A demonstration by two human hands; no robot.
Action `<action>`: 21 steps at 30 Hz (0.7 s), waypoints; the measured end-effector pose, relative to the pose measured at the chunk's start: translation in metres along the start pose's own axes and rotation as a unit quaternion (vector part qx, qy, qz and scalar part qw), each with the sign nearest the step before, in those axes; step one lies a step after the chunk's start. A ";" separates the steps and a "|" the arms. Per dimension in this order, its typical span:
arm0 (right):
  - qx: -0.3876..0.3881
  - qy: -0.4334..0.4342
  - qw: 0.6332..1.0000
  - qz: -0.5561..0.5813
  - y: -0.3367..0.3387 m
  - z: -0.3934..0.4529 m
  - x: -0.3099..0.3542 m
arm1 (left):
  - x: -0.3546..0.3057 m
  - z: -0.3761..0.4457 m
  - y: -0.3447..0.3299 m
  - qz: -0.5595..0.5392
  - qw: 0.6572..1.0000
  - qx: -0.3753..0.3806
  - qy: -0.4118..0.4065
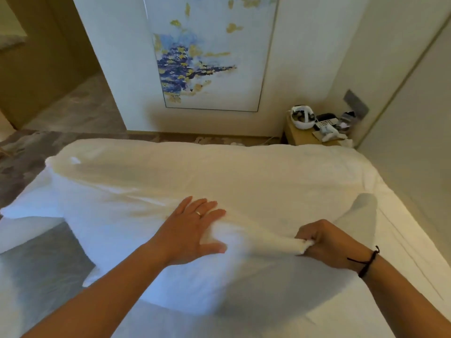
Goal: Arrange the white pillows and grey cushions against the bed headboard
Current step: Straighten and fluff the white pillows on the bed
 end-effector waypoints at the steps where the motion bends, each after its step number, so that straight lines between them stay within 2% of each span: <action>1: 0.003 -0.024 1.000 -0.012 0.005 -0.018 -0.025 | -0.014 0.011 -0.011 -0.006 1.000 0.029 0.004; 5: 0.011 -0.124 0.991 -0.047 0.006 -0.074 -0.110 | -0.063 0.041 -0.061 -0.011 0.989 0.141 0.036; 7: -0.001 -0.134 0.984 -0.120 0.000 -0.083 -0.135 | -0.078 0.048 -0.086 0.013 0.984 0.167 0.055; 11: -0.045 -0.095 0.976 -0.188 -0.010 -0.068 -0.135 | -0.076 0.053 -0.104 0.027 0.985 0.127 0.116; 14: -0.040 -0.062 0.973 -0.220 -0.025 -0.042 -0.115 | -0.063 0.048 -0.103 0.032 0.983 0.114 0.144; 18: -0.015 -0.068 0.961 -0.268 -0.052 -0.016 -0.102 | -0.059 0.046 -0.100 0.055 0.988 0.084 0.121; 21: -0.009 -0.111 0.951 -0.289 -0.064 -0.020 -0.110 | -0.065 0.051 -0.098 0.047 0.993 0.034 0.101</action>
Point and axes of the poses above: each hand's wrist, its own z-axis towards the middle knuckle, its own y-axis out of the back of the hand, x = y × z, the point moved 6 cm from there along z, towards the middle knuckle, and after that the axes turned 8 degrees about -z, right-handed, at the moved point
